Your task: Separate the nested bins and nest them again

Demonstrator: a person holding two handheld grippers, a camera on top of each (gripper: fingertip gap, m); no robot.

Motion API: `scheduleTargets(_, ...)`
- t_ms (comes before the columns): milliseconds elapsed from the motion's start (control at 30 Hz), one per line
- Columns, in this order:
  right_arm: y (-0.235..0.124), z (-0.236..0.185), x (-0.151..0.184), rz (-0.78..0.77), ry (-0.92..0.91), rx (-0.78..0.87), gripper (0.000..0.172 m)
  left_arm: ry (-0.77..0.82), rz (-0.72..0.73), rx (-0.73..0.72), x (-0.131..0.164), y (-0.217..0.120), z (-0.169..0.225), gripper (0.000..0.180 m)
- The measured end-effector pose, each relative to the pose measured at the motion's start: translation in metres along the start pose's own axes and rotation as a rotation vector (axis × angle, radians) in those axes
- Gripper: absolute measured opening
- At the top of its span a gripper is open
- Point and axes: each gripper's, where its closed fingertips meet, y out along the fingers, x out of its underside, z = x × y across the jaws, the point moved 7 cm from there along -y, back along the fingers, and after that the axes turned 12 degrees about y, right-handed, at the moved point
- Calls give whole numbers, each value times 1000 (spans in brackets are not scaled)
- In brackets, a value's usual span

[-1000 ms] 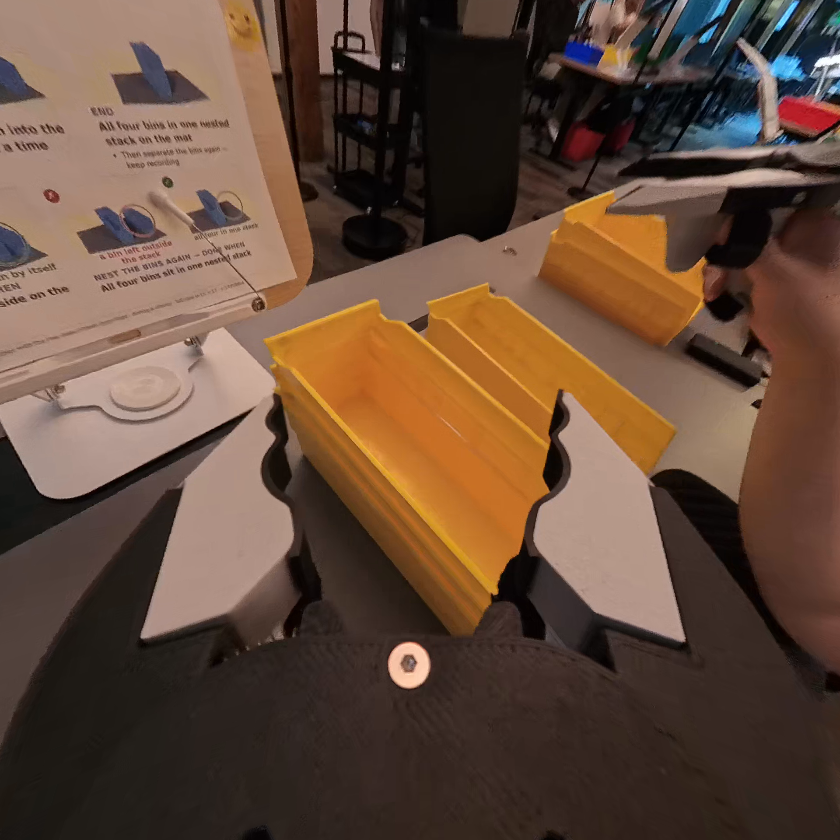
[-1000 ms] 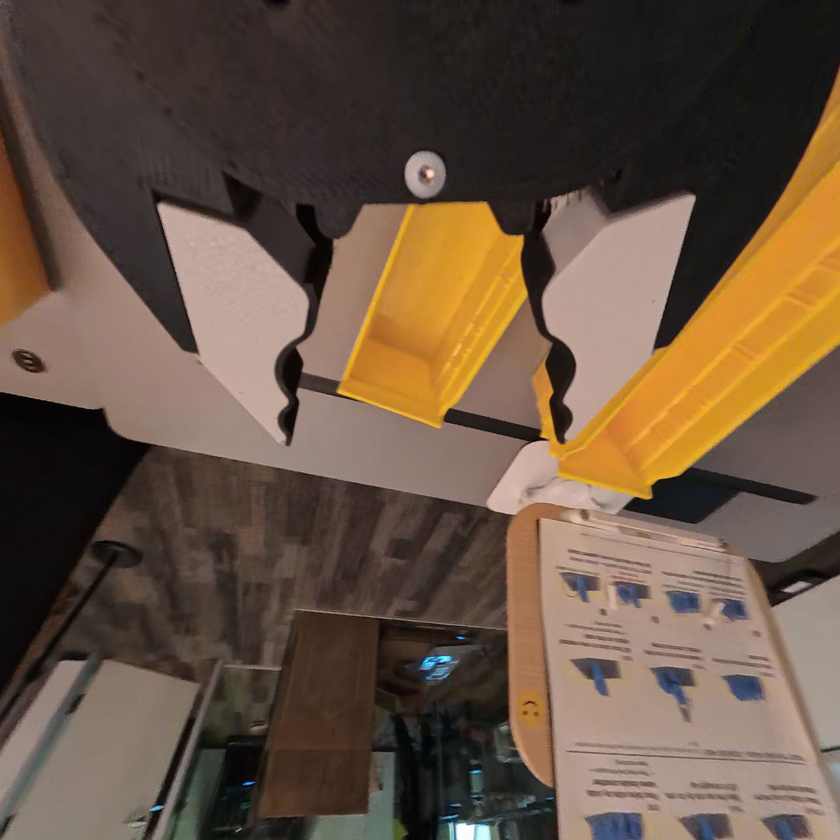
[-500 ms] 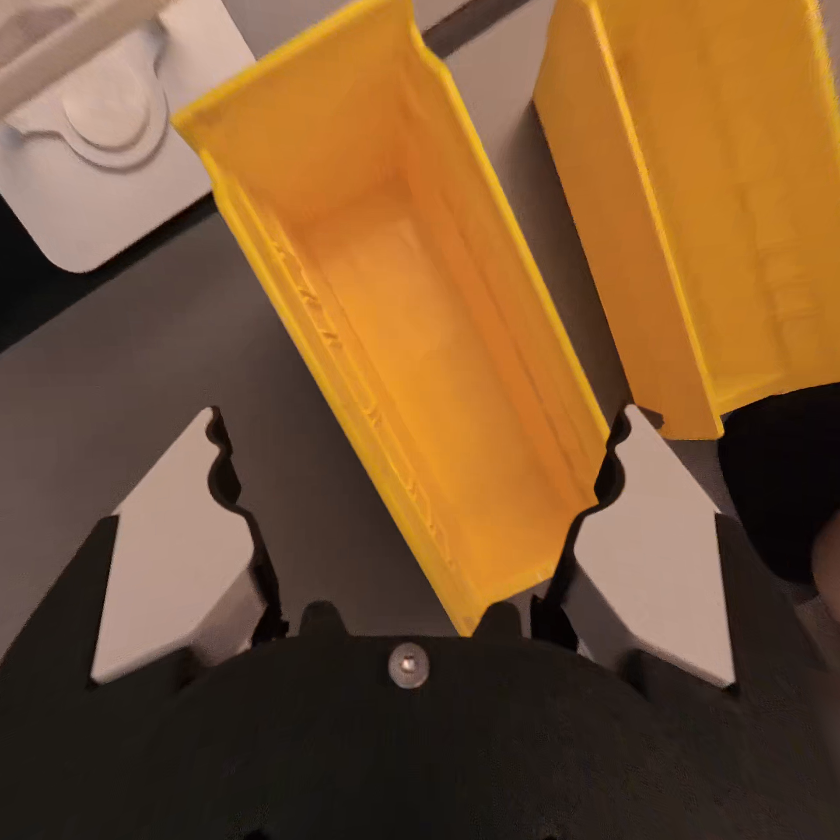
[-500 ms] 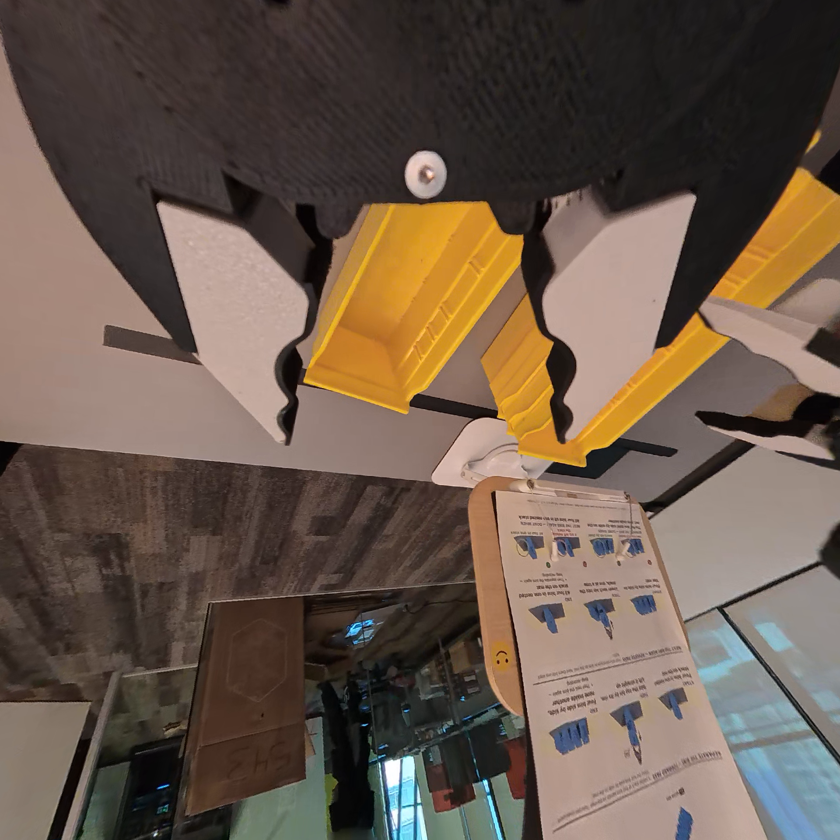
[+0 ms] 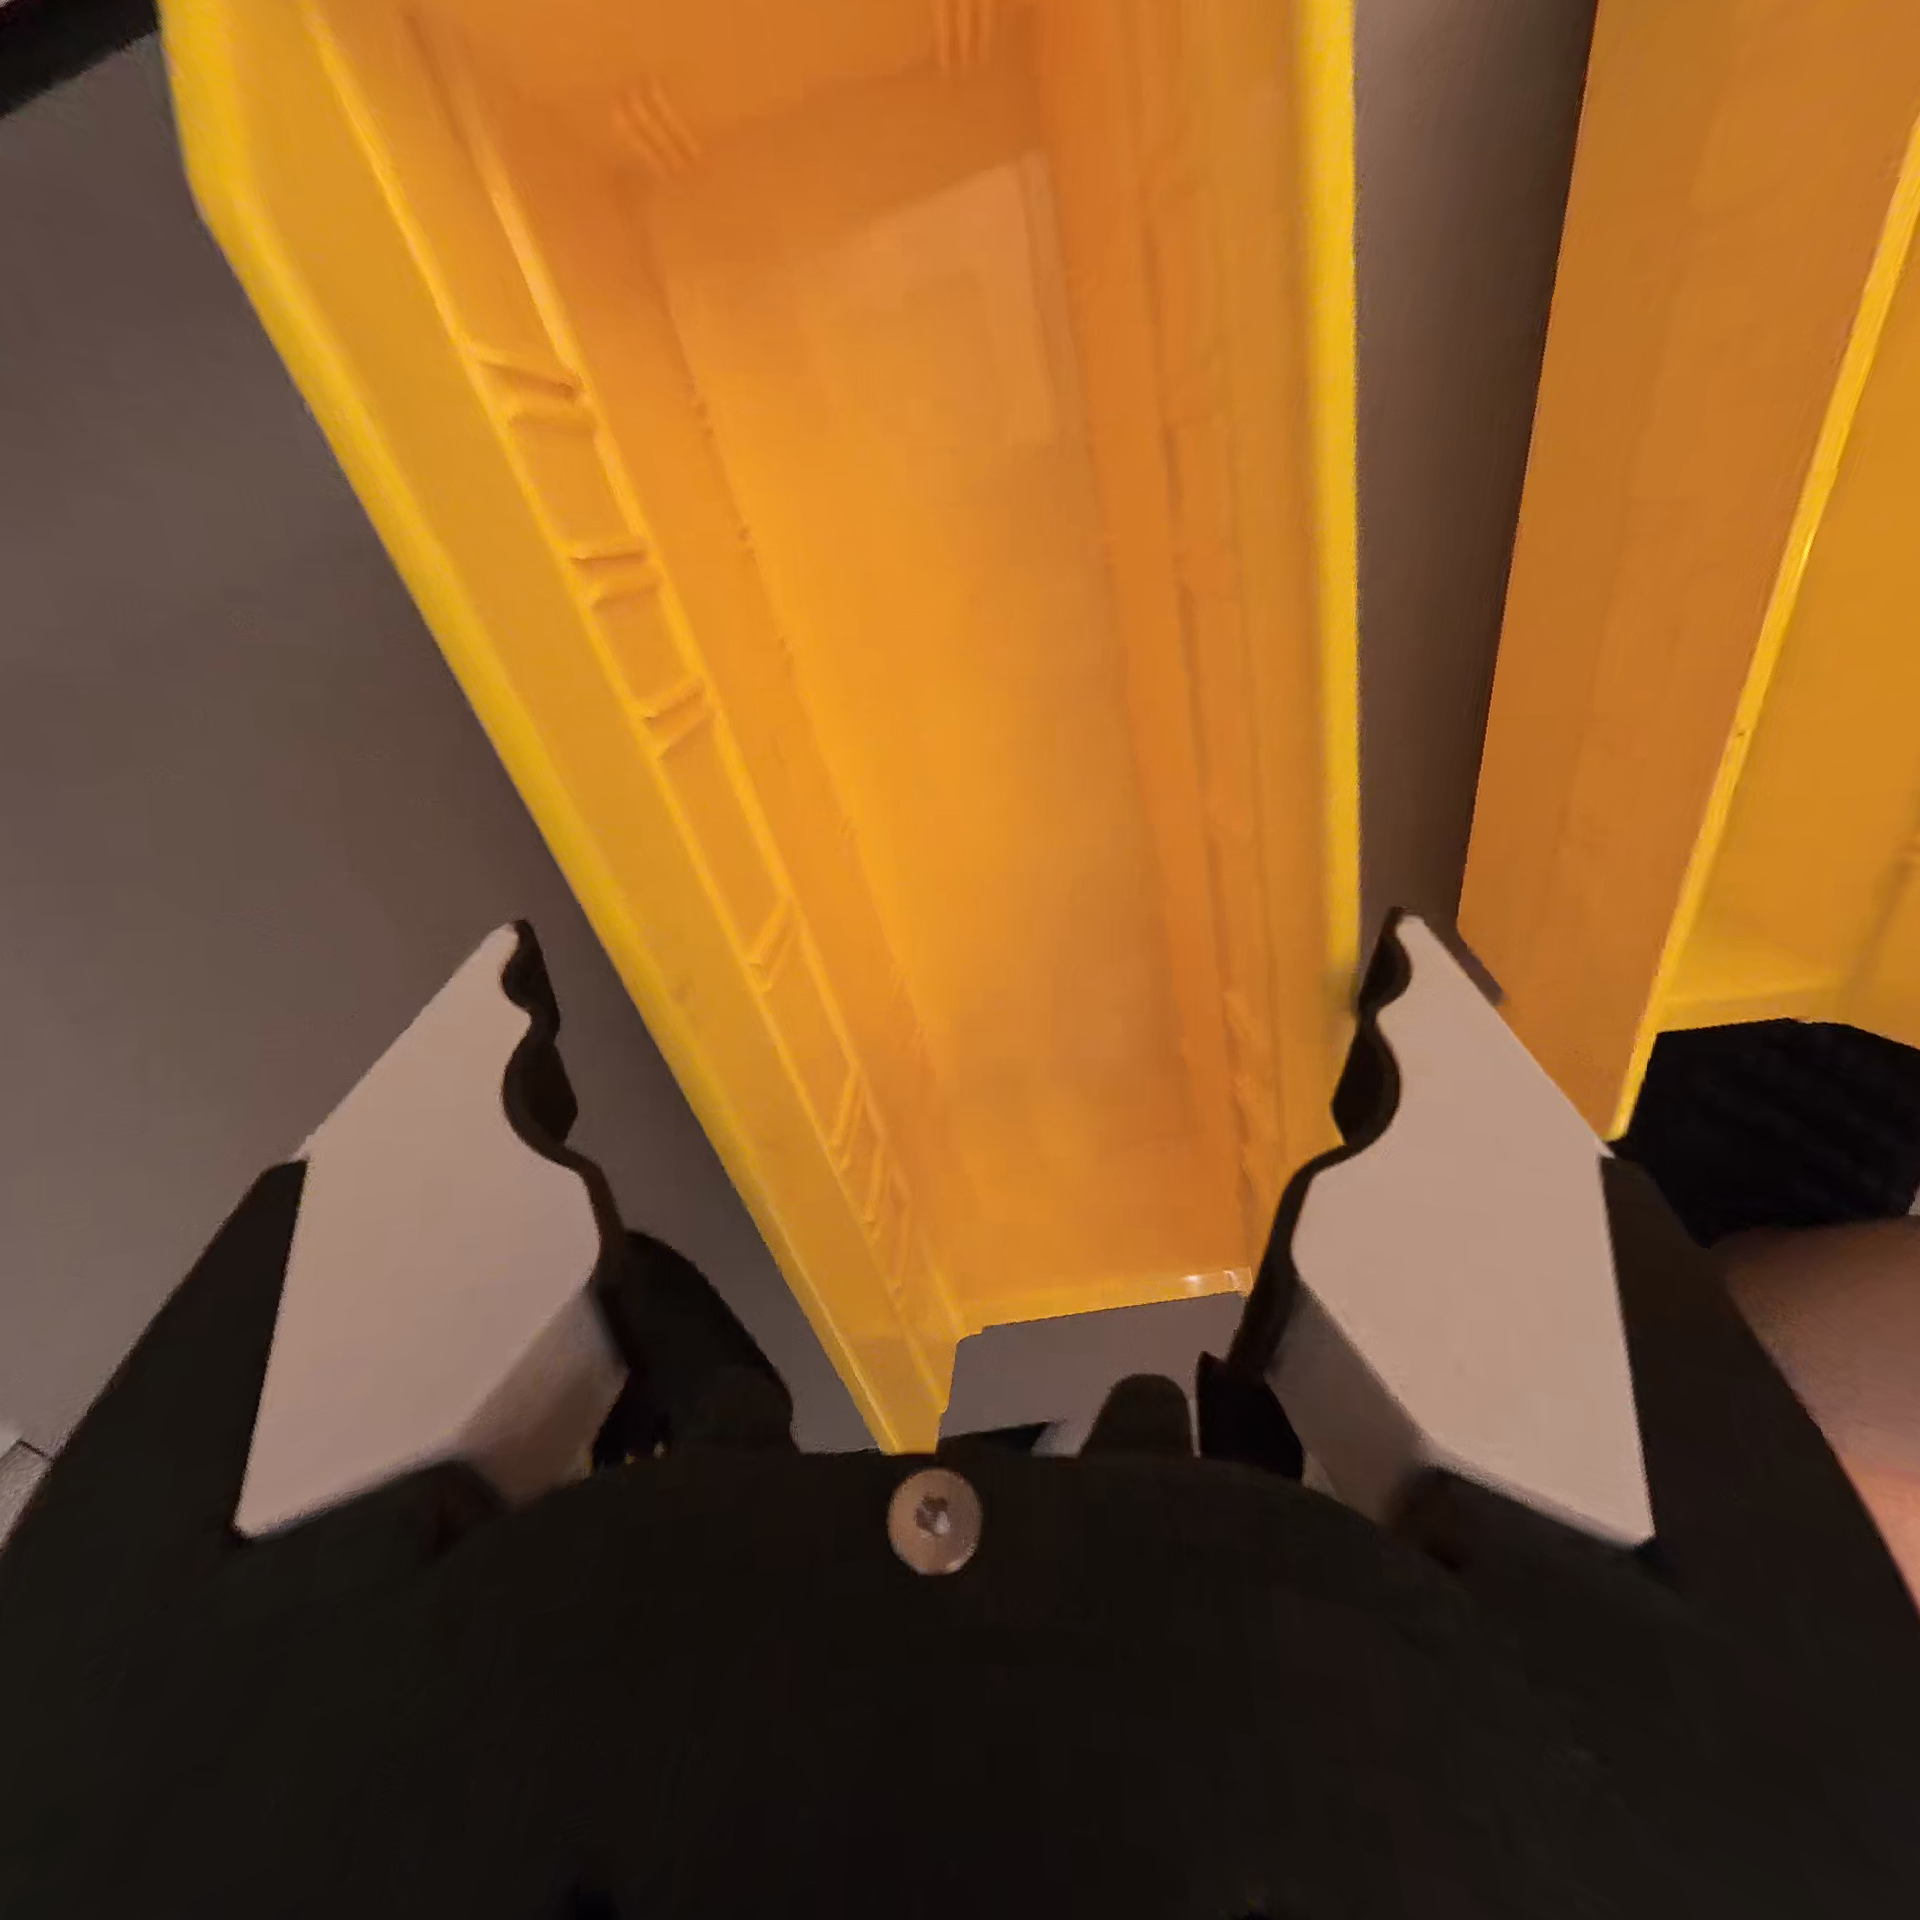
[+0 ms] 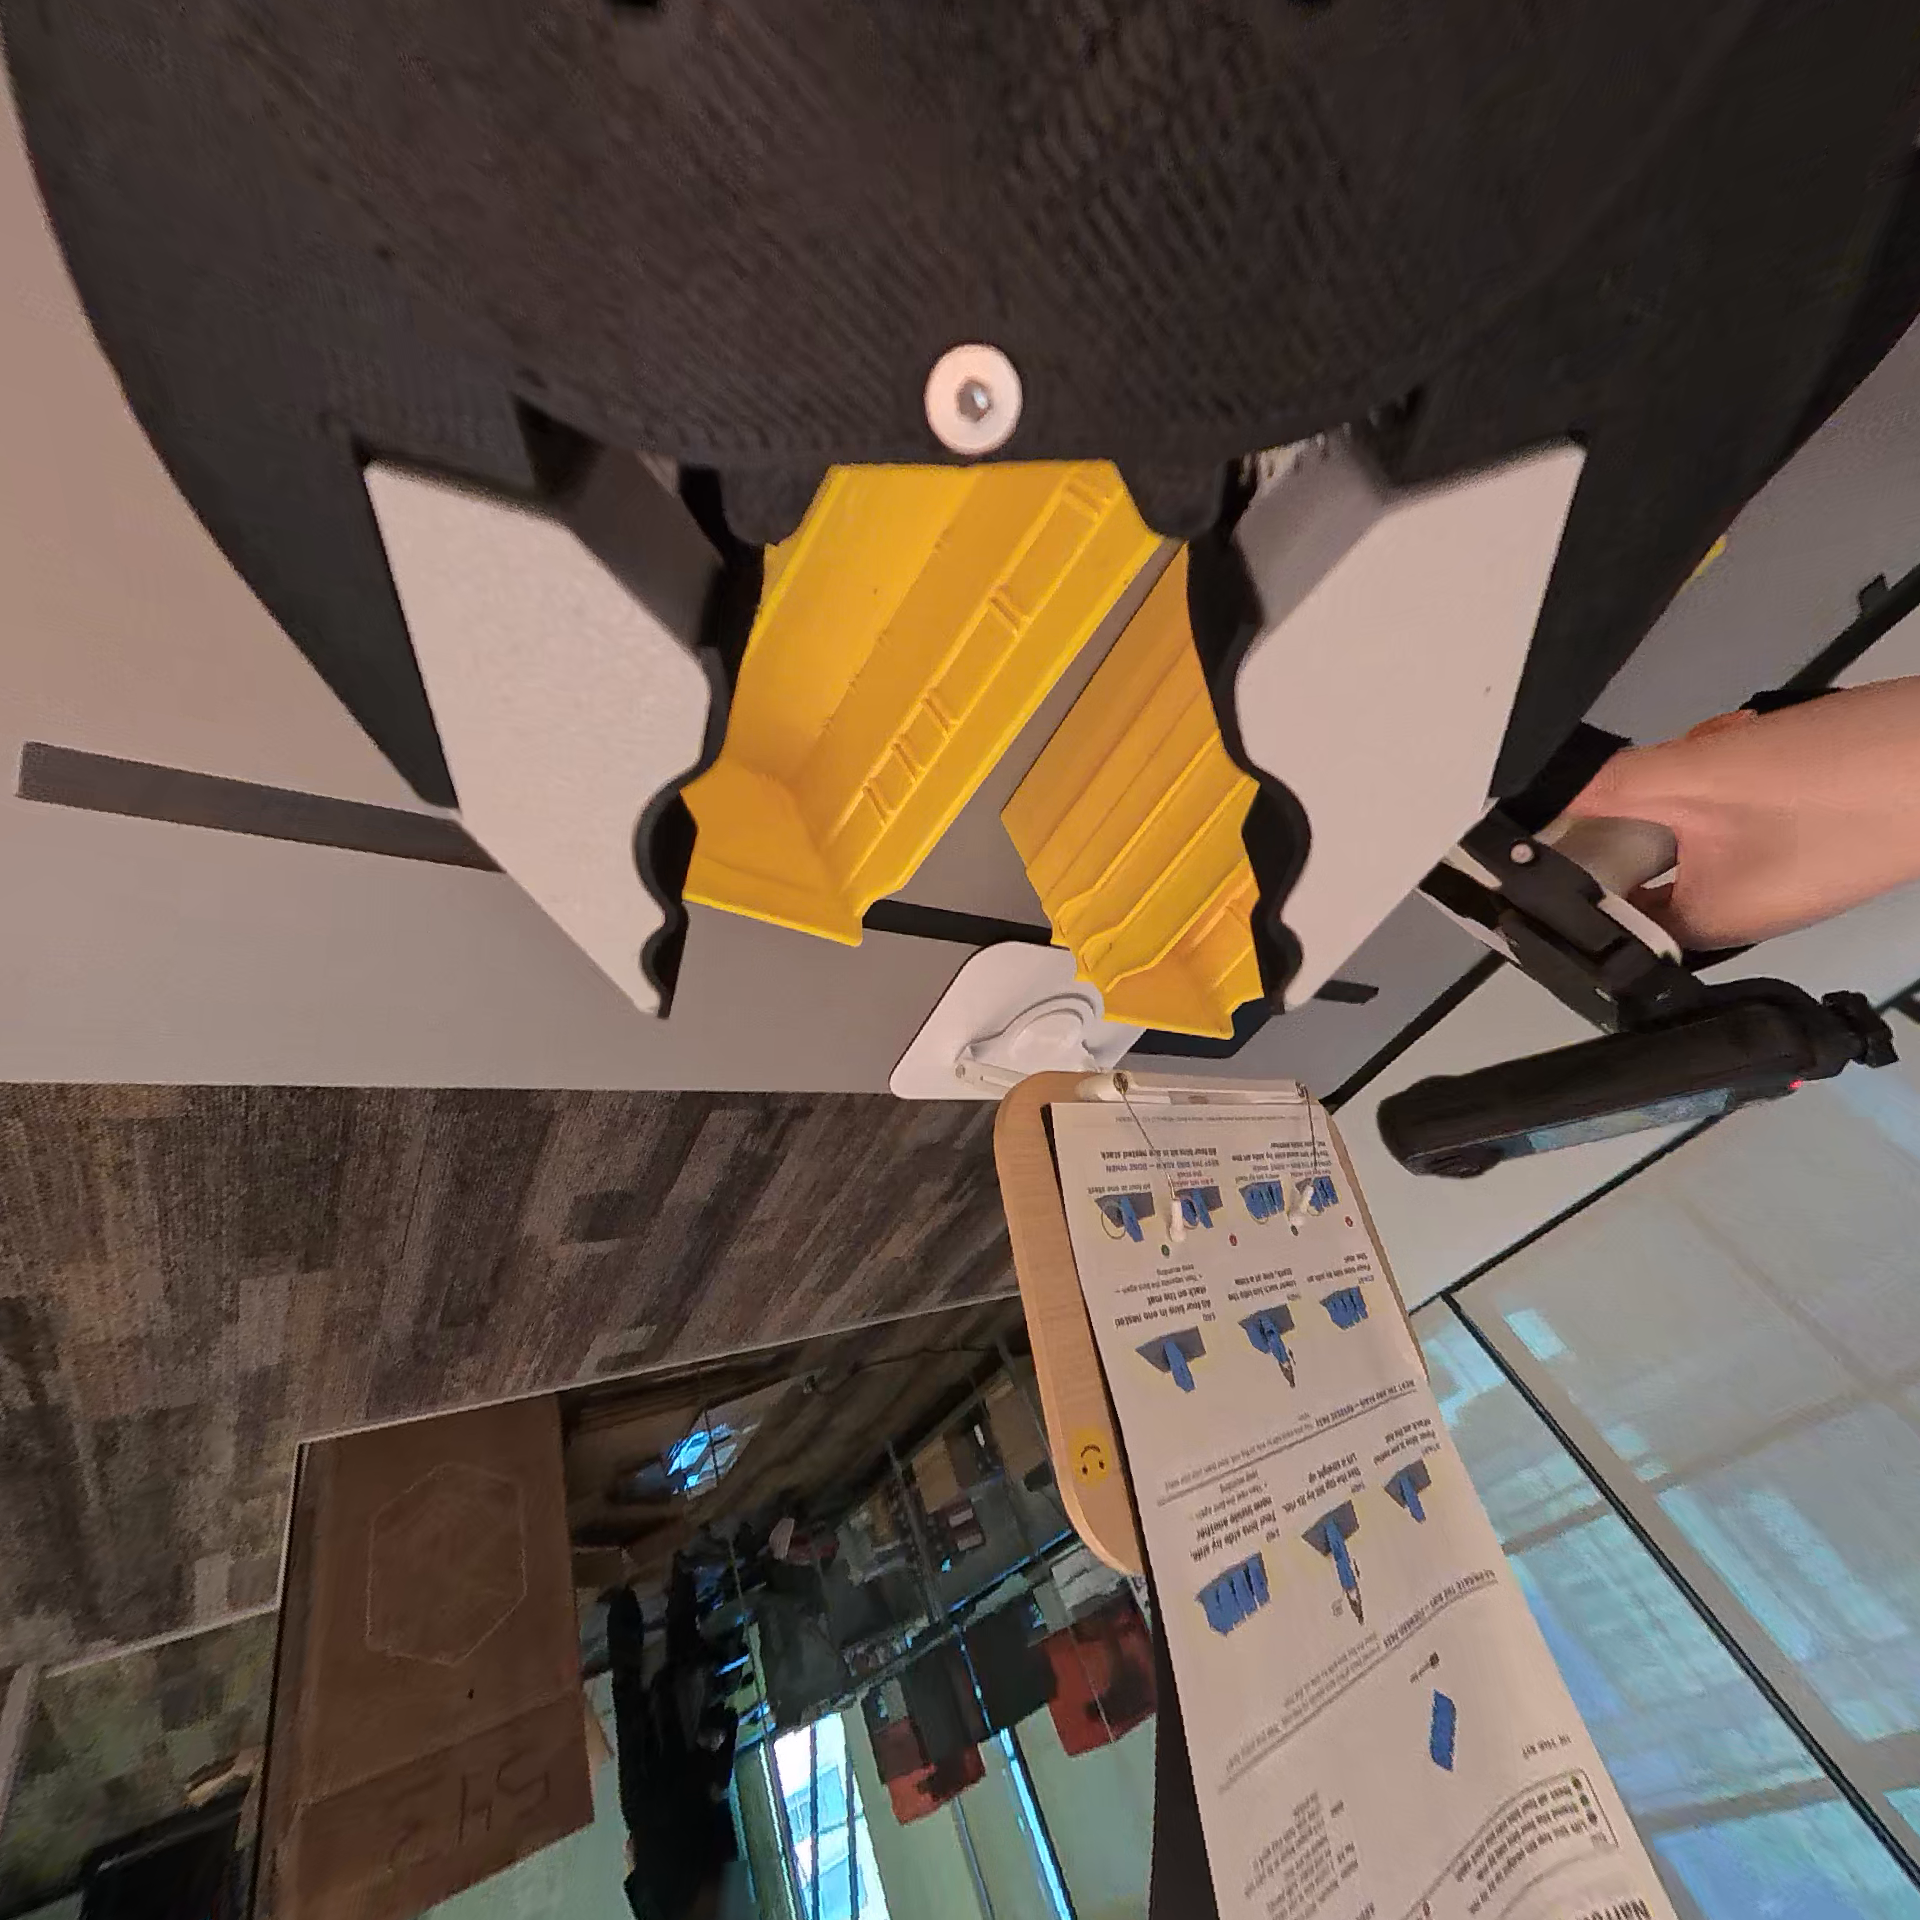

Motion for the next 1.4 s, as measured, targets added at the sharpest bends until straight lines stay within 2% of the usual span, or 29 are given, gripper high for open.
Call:
scheduleTargets(67, 3, 2, 3, -26, 5, 2, 110, -4, -20, 16, -1, 4, 3, 140)
scheduleTargets(367, 4, 8, 6, -49, 51, -14, 109, -8, -109, 16, -3, 4, 5, 129)
scheduleTargets(533, 2, 13, 2, -11, 35, 63, 109, -5, -122, 11, -3, 3, 5, 123)
scheduleTargets(600, -4, 18, -6, 81, -5, 176, 109, 0, -135, 12, -2, 2, 6, 123)
scheduleTargets(733, -31, 17, -26, 382, -161, 405, 103, 9, -137, 14, -2, 2, 6, 121)
scheduleTargets(833, -40, 12, -29, 460, -189, 468, 102, 13, -149, 18, -1, 1, 7, 120)
scheduleTargets(1167, -19, 11, -20, 363, -181, 413, 99, 21, -179, 7, 1, -4, 12, 121)
scheduleTargets(1400, -15, 10, -18, 343, -187, 404, 98, 17, -125, 2, -3, -34, 11, 122)
